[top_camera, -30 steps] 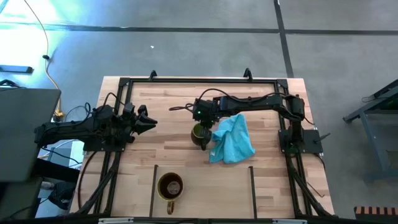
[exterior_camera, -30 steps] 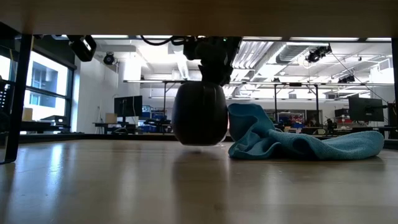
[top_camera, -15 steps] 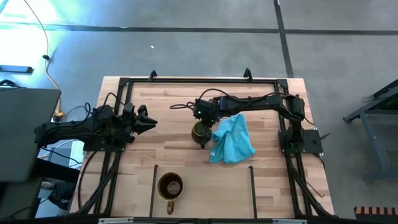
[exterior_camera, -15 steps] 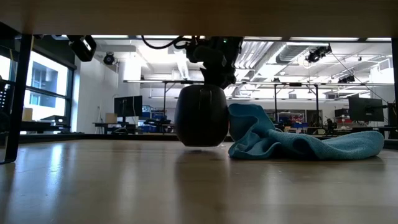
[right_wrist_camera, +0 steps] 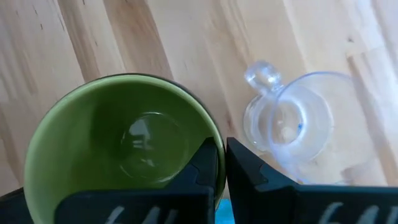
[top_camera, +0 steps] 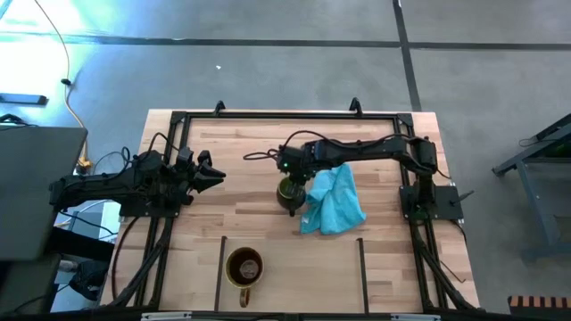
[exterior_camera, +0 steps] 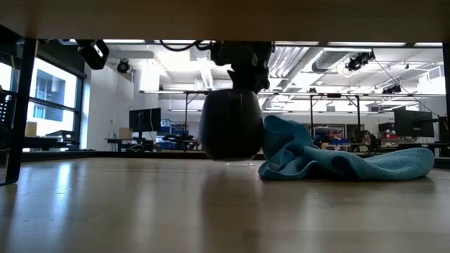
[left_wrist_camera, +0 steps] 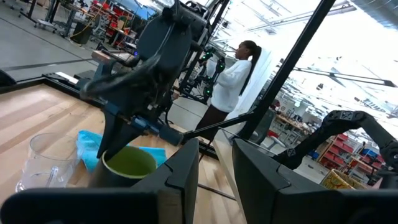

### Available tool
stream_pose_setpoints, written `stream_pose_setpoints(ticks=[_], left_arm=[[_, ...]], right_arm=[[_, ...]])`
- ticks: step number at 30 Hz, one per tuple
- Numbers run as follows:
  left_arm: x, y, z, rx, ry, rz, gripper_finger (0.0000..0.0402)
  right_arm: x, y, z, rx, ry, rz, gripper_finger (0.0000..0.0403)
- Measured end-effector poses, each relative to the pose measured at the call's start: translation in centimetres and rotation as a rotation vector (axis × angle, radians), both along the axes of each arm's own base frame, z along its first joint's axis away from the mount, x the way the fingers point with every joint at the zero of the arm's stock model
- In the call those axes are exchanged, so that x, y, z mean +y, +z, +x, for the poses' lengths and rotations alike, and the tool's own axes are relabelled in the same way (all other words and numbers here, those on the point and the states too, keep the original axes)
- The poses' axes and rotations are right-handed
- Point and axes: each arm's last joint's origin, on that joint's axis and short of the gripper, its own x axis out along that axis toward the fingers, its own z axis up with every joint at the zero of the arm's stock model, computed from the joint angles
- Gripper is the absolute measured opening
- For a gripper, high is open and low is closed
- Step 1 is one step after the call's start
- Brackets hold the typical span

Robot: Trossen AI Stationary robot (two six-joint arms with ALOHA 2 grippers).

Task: Stack small to large cups/mugs on shelf
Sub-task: Put the black green mug on the shelf

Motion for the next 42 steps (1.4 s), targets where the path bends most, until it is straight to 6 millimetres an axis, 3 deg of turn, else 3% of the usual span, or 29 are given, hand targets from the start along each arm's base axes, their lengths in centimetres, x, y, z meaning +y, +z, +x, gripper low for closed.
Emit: stream_pose_setpoints(ticks=[9,32,42], left_arm=[[0.0,0.0,0.0,0.0,-0.013,-0.001,0.0085],[-0.1,0.0,0.0,0.0,-0.019,-0.003,0.0085],[-0.1,0.0,0.0,0.0,-0.019,-0.004,0.0085]], right_arm=[[-0.1,2.6,0.4,-0.036,0.006,-0.017,0.0],[0.9,9.3,-1.0,0.007,-0.025,0.006,0.0],[1.4,10.5,-1.3,0.002,-0.046,0.017,0.0]])
